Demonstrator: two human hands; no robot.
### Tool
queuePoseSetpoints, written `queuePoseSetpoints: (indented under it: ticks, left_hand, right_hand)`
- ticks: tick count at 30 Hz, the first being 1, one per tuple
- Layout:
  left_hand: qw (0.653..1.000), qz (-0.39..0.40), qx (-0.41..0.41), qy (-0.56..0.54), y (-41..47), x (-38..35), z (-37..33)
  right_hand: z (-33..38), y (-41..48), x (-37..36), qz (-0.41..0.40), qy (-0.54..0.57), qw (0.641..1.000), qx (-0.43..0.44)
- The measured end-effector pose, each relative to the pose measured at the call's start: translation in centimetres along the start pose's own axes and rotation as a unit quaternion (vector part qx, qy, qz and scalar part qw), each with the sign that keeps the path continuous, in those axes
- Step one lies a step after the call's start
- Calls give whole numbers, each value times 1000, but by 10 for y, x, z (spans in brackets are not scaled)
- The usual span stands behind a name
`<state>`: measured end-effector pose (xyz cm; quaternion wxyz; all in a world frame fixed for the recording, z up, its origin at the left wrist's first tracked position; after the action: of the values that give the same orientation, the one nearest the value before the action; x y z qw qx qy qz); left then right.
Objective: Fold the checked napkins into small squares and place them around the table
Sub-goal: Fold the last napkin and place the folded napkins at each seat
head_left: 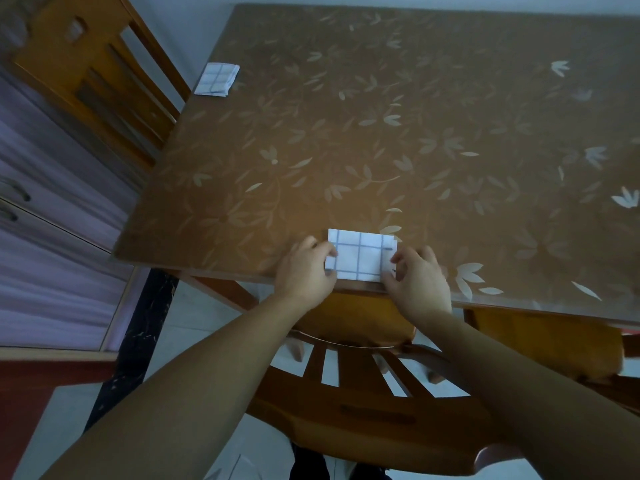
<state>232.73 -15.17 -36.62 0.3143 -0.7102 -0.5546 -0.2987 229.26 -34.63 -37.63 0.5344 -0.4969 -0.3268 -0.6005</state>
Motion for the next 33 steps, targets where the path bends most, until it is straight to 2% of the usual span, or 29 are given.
queuePoseSetpoints:
  ticks: [2,3,5,7,10,17,21,28,33]
  left_hand:
    - [994,23,-94,51,5,-4,-15]
    - [989,58,-113,76,8,-10,-19]
    - [976,152,-102,122,14,-23,-19]
    - [960,216,-72,162,17,-33,-9]
    - [948,245,-60,195,20,-34,5]
    - [944,244,-60,216,24,-26,19]
    - [957,205,-67,194,20,-15,4]
    - [988,106,-42,107,13,21,-60]
    - [986,75,-54,137,-18,40,-110]
  right_hand:
    - [18,-3,4,-41,-85,991,96]
    - [27,-3,1,-32,-125,982,138]
    - [38,-1,-13,18,-185,965,187]
    - [36,3,-26,61,-219,955,189]
    - [23,4,-31,67,-246,953,162]
    - [10,3,-25,88,-242,958,129]
    - [8,1,-7,86,-195,971,107]
    - [-19,-2,74,70,-130,988,38]
    - [-38,-13,122,85,-100,991,33]
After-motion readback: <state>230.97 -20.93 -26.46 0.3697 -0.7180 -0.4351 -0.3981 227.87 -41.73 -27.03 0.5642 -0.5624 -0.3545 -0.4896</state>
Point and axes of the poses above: each hand's wrist, its own y-axis towards the middle knuckle, its own x-axis out of the back of the hand, z = x × y, the point moved 7 cm from there along y, towards the middle knuckle, and after that the axes turned 14 degrees about -y, right-handed, at the moved point
